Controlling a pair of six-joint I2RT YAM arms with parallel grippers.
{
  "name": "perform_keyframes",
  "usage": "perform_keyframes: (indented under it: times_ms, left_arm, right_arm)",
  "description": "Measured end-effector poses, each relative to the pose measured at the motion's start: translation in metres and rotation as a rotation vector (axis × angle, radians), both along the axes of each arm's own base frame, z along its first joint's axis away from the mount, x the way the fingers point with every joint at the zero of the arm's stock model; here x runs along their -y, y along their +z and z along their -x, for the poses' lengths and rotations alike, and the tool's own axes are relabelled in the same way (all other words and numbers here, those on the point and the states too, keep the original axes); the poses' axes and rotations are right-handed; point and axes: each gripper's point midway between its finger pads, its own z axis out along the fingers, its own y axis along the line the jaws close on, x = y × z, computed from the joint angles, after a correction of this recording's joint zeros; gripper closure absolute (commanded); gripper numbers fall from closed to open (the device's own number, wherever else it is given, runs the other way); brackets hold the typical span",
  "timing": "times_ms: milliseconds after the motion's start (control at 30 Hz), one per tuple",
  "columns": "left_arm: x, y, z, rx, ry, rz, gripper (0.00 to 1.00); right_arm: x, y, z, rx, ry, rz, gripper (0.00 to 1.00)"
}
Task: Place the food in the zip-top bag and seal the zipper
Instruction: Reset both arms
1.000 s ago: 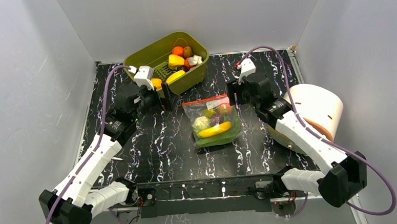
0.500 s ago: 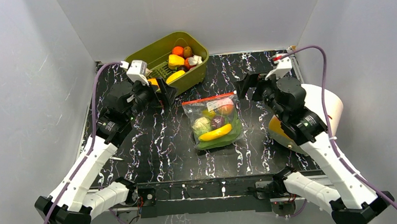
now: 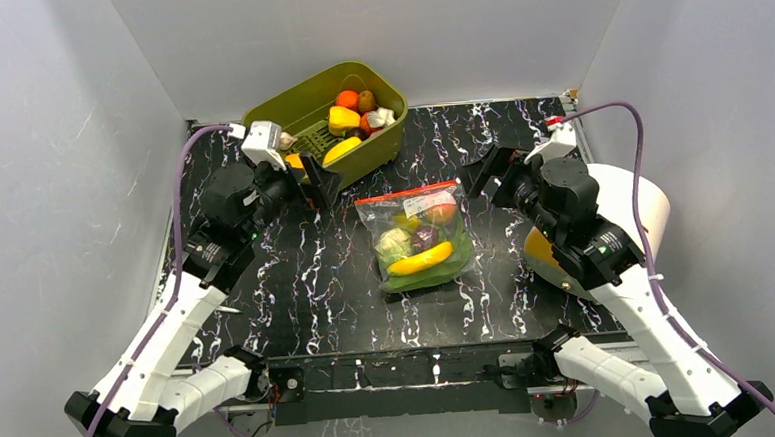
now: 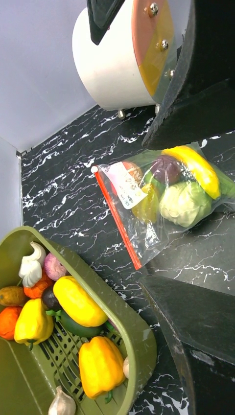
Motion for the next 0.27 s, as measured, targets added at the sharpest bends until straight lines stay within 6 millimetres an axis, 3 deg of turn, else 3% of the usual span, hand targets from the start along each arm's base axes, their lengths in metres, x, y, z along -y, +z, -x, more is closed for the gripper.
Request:
perform_keyframes:
  times_ms: [267]
  left_arm:
    - [0.001, -0.02, -0.004, -0.048, 0.005, -0.027, 0.02]
  right_arm:
    - [0.0, -0.009, 0.001, -0.036, -0.009, -0.007, 0.02]
